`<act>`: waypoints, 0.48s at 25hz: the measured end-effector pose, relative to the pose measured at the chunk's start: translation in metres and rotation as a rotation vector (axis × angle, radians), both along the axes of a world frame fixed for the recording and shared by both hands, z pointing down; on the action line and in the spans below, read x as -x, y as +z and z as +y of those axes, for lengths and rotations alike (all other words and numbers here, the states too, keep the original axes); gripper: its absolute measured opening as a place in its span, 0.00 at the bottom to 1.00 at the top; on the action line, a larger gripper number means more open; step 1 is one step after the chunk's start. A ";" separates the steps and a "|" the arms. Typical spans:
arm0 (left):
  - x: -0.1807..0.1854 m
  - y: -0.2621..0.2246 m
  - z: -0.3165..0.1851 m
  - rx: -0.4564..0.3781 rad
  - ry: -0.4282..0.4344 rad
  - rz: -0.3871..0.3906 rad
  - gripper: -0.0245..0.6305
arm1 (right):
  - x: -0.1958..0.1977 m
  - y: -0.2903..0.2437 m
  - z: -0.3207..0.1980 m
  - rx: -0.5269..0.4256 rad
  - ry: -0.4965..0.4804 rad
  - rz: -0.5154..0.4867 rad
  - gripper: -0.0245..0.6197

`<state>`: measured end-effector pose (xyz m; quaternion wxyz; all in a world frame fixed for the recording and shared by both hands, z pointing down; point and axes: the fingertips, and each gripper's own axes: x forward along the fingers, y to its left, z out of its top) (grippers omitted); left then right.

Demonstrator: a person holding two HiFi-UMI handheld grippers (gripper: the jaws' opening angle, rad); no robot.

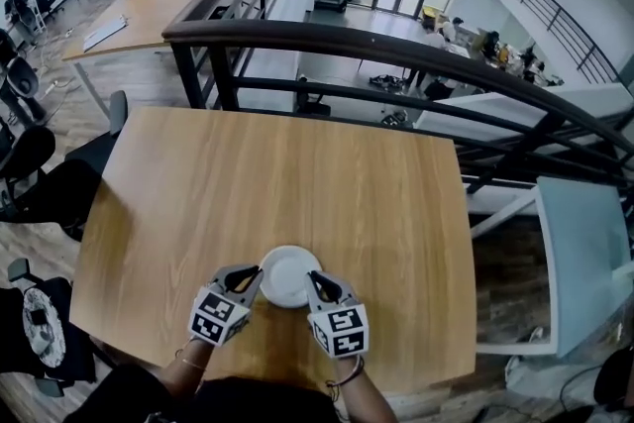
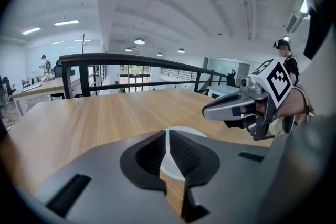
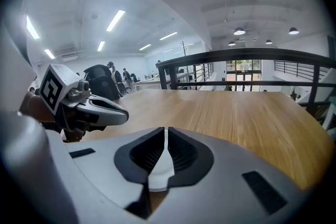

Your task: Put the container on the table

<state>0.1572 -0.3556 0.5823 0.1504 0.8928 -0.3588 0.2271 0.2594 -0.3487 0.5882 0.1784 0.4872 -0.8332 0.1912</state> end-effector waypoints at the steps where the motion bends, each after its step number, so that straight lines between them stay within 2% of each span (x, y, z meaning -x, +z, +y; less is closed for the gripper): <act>1: 0.000 -0.006 0.003 -0.012 0.001 0.006 0.09 | 0.000 -0.006 0.002 -0.010 0.005 -0.008 0.09; 7: -0.002 -0.039 0.018 -0.086 0.013 0.028 0.09 | 0.001 -0.039 0.014 -0.085 0.020 -0.034 0.09; 12: -0.006 -0.059 0.035 -0.130 0.023 0.035 0.09 | -0.002 -0.054 0.034 -0.105 0.029 -0.055 0.09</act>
